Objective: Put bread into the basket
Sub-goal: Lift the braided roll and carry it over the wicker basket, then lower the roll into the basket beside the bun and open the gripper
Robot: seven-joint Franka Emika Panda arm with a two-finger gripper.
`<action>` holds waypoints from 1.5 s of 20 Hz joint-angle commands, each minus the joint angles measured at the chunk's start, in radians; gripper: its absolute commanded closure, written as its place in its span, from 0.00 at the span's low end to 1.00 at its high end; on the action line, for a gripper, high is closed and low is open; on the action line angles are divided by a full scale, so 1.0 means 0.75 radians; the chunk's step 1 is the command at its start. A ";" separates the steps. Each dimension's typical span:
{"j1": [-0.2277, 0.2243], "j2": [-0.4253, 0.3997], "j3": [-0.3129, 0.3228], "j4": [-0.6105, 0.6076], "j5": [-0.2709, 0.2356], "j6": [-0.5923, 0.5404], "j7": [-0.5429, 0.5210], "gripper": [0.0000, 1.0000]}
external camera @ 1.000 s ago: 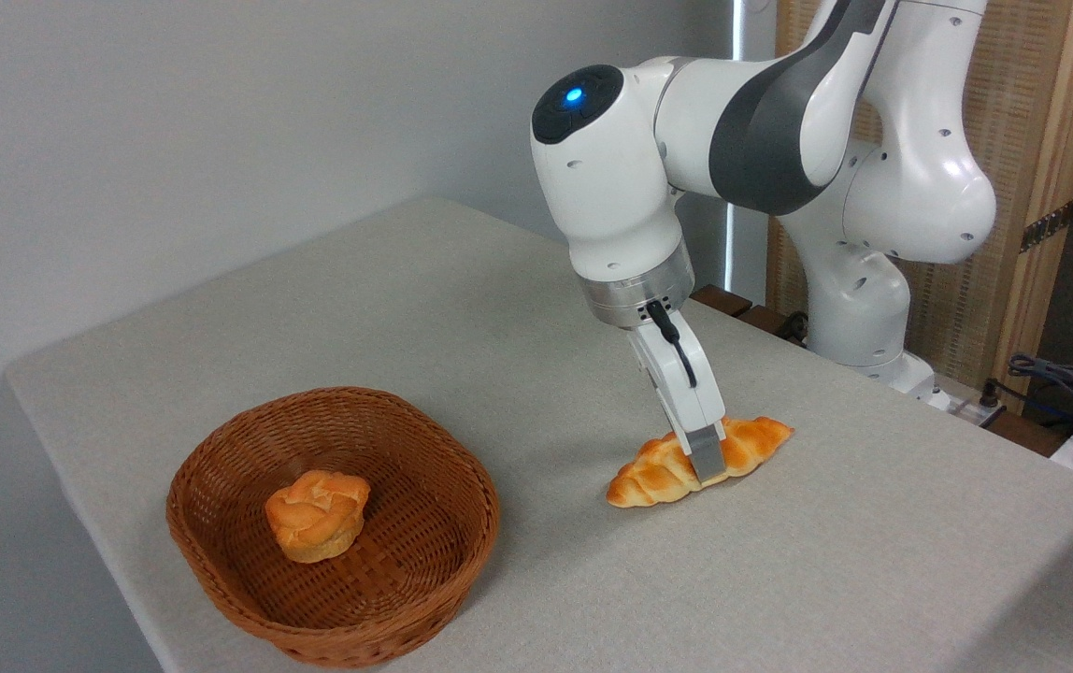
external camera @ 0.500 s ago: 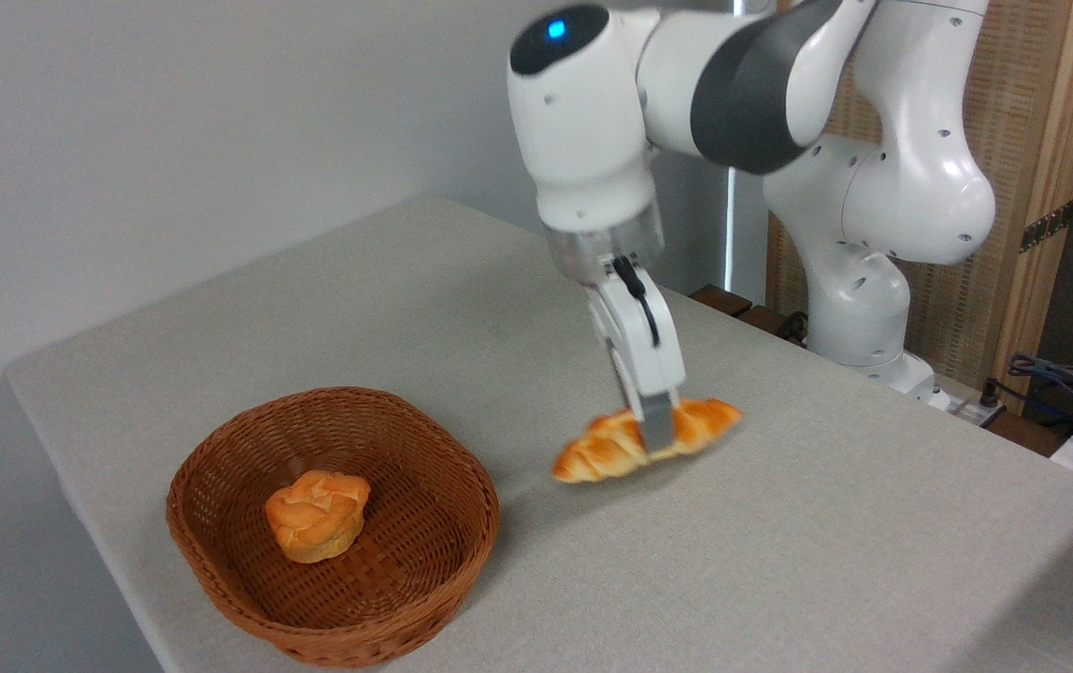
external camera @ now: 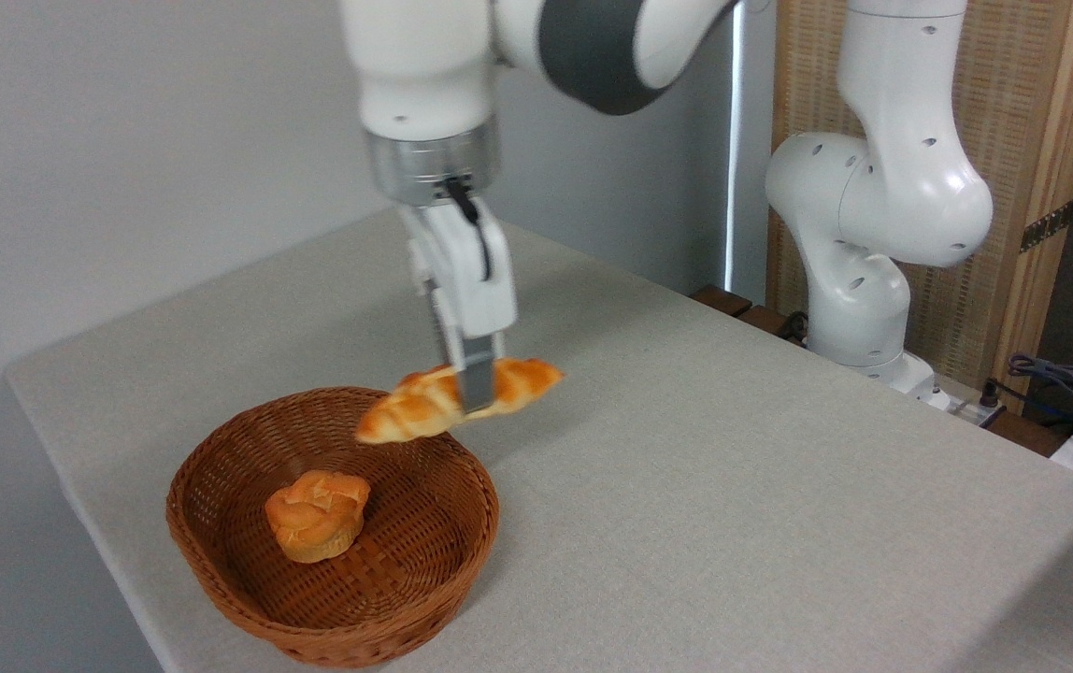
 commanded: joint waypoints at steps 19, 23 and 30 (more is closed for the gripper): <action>0.001 0.312 -0.010 0.175 0.008 0.325 -0.180 0.00; 0.001 0.310 -0.022 0.177 0.006 0.323 -0.199 0.00; 0.001 0.308 -0.024 0.177 0.008 0.323 -0.199 0.00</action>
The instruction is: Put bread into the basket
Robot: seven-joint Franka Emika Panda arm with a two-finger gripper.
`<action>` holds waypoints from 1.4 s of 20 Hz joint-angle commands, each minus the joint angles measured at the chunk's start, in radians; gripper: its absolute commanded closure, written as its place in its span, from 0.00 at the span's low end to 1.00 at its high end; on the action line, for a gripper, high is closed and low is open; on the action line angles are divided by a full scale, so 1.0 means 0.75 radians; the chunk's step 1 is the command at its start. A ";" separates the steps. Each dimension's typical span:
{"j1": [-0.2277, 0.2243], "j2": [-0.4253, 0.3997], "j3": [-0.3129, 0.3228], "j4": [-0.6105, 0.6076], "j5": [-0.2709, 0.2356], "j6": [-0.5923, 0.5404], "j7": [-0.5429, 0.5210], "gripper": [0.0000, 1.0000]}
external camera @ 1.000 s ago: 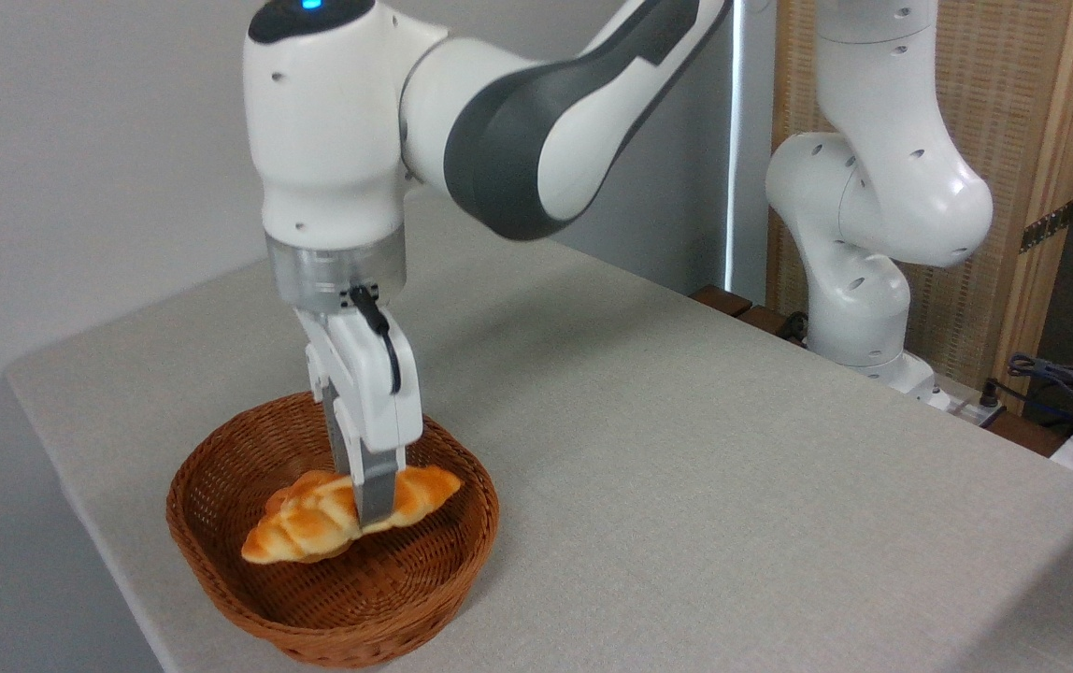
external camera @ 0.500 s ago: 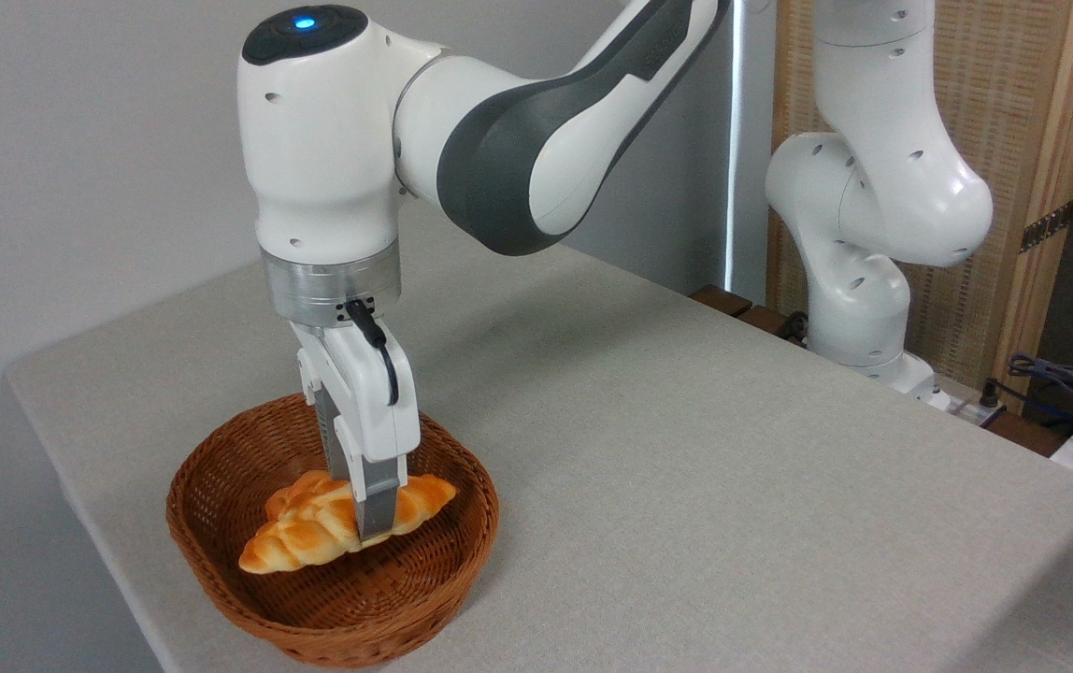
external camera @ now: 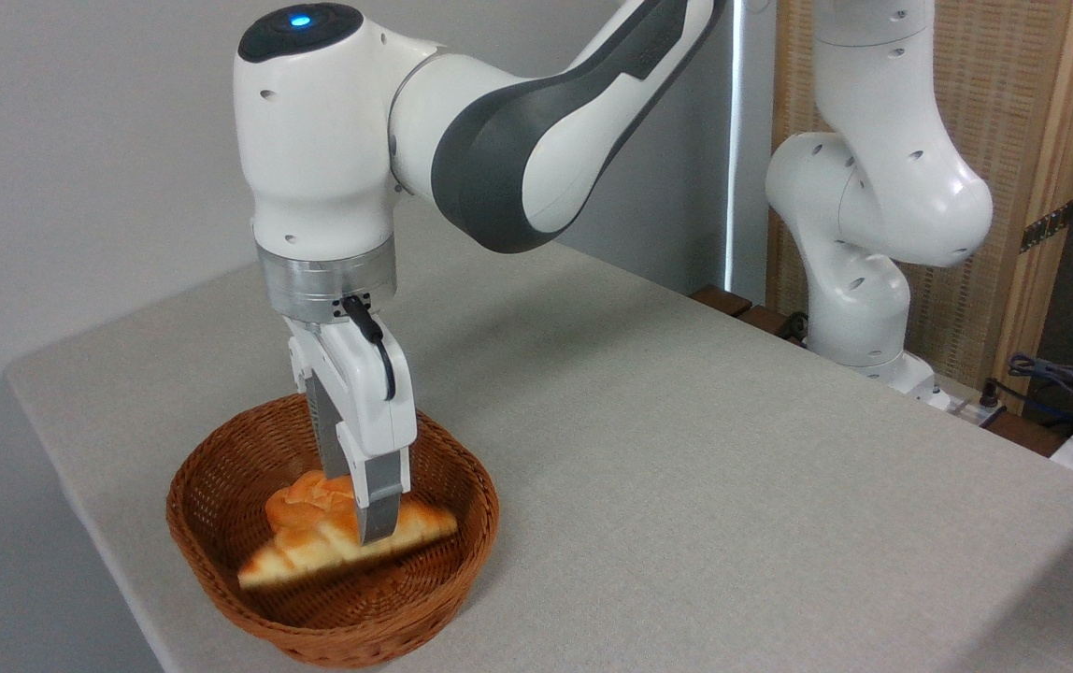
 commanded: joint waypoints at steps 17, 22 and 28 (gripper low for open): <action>0.025 -0.117 -0.004 0.240 0.104 -0.464 -0.267 0.00; 0.185 -0.179 -0.139 0.238 0.091 -0.495 -0.269 0.00; 0.179 -0.221 -0.172 0.205 0.104 -0.519 -0.267 0.00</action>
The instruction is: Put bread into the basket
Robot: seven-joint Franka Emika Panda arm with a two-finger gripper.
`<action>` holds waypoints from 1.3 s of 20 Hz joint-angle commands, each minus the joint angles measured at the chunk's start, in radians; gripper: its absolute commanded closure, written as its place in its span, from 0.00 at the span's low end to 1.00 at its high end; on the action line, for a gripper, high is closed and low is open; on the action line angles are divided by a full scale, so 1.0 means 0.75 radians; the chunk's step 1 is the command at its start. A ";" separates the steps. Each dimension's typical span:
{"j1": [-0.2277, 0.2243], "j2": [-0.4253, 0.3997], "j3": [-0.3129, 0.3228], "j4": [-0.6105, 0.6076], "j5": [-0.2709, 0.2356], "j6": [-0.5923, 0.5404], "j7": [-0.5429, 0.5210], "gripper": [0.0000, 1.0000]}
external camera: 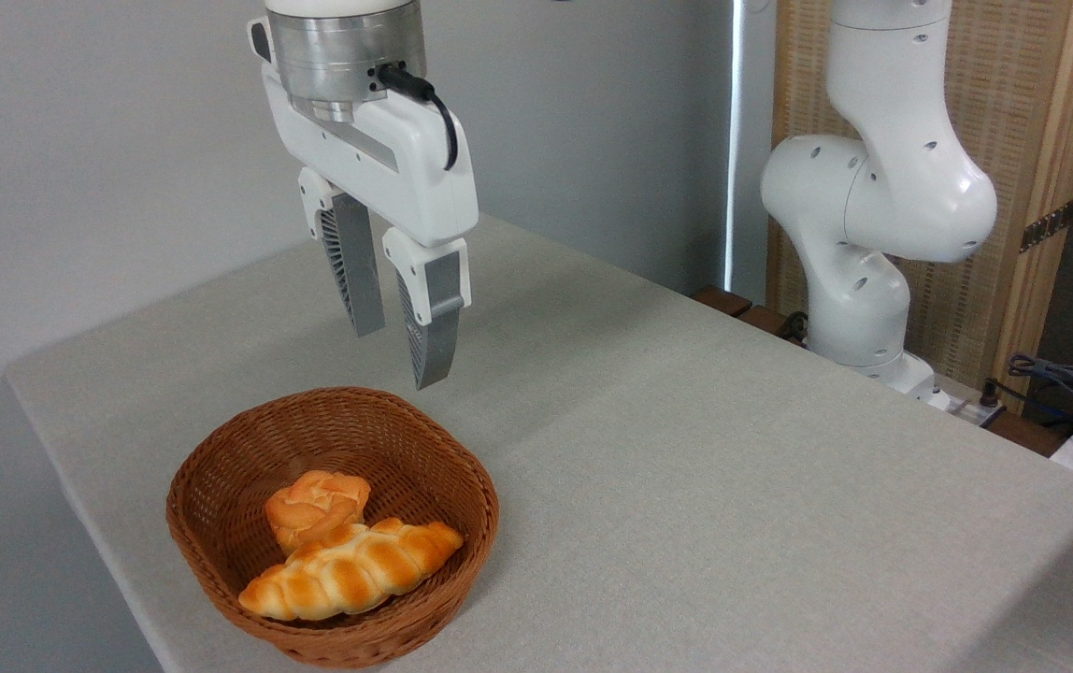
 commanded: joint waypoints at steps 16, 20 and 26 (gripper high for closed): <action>-0.062 -0.229 0.020 -0.244 0.073 0.017 0.000 0.00; -0.172 -0.211 0.171 -0.197 0.070 0.007 0.001 0.00; -0.172 -0.123 0.178 -0.088 0.070 -0.051 -0.002 0.00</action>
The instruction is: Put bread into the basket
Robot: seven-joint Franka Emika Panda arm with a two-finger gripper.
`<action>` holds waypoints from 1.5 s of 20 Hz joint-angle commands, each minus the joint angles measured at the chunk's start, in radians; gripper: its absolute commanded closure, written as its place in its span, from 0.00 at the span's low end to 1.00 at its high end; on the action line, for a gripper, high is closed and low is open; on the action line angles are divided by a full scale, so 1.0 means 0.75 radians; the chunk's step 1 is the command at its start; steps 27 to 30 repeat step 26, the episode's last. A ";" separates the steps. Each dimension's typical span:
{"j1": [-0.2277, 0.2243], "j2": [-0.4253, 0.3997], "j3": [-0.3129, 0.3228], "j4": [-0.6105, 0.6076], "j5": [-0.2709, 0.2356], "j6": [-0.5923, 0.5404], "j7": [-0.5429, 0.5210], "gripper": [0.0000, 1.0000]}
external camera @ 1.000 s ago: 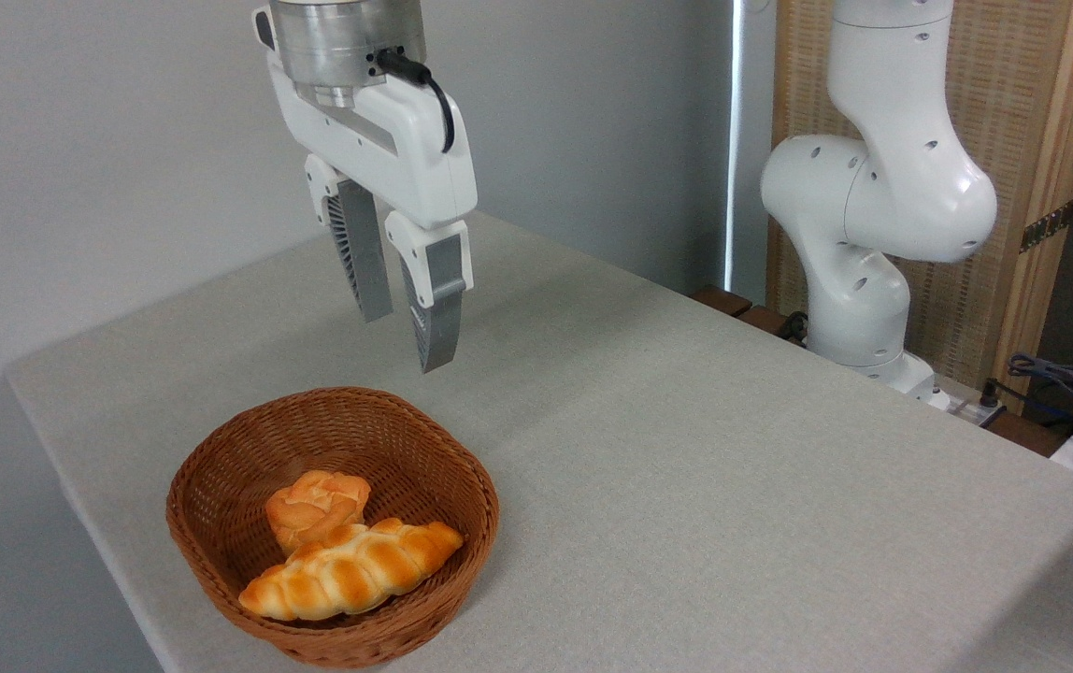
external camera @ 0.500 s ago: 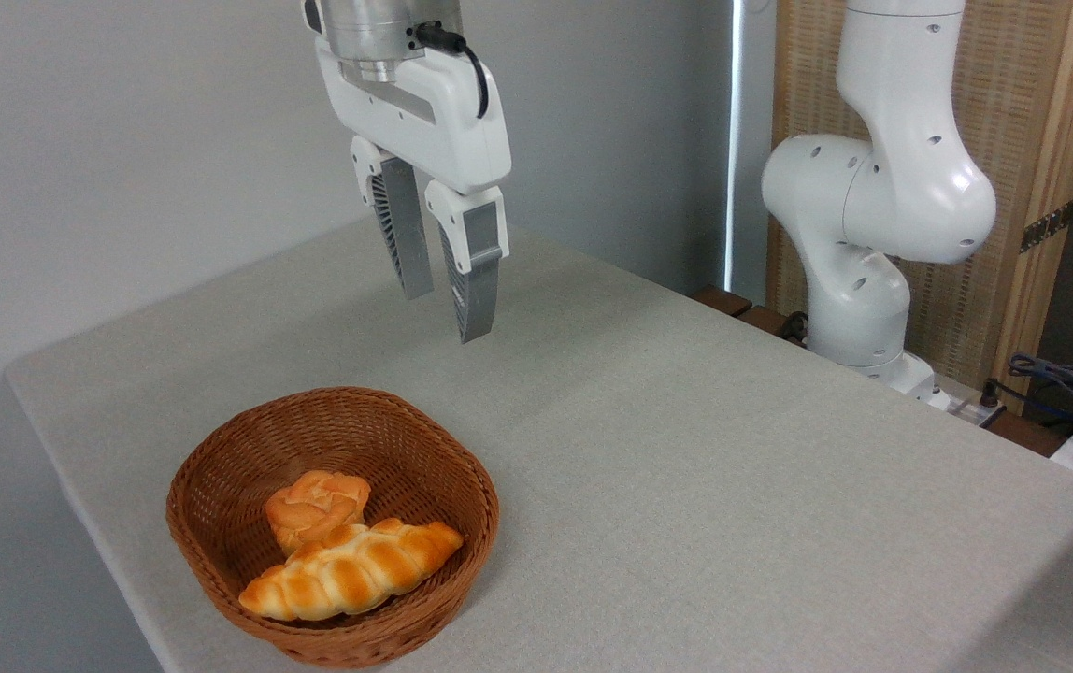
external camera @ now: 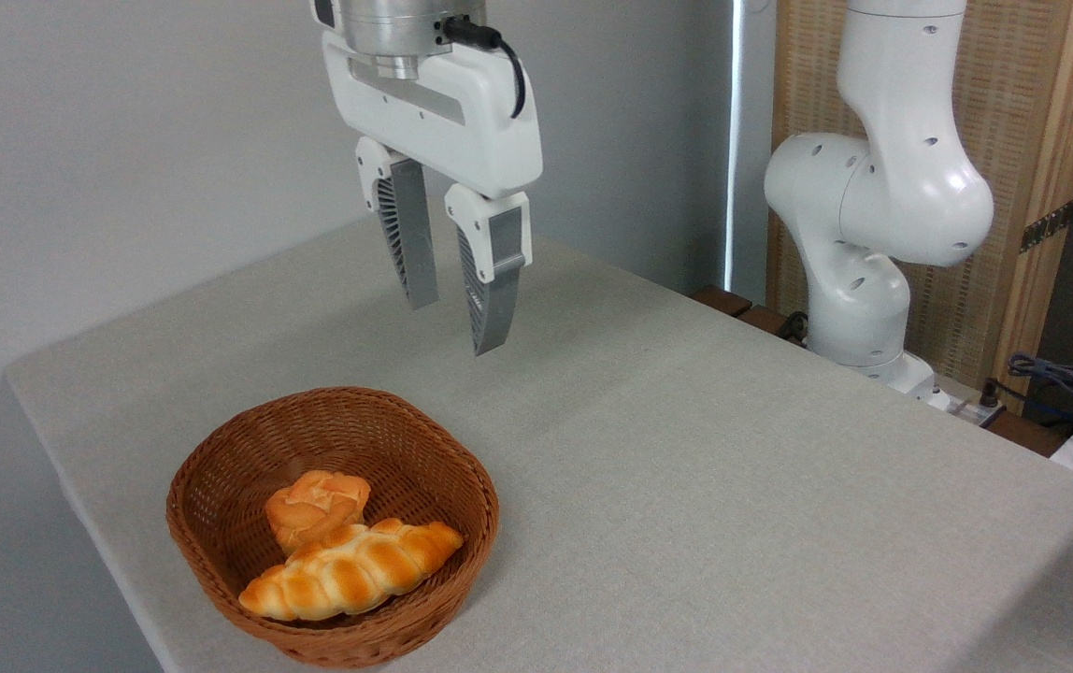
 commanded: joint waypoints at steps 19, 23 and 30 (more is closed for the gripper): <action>-0.028 0.057 0.021 0.070 0.005 -0.039 -0.076 0.00; -0.028 0.057 0.021 0.072 0.001 -0.058 -0.074 0.00; -0.028 0.057 0.023 0.072 -0.001 -0.068 -0.064 0.00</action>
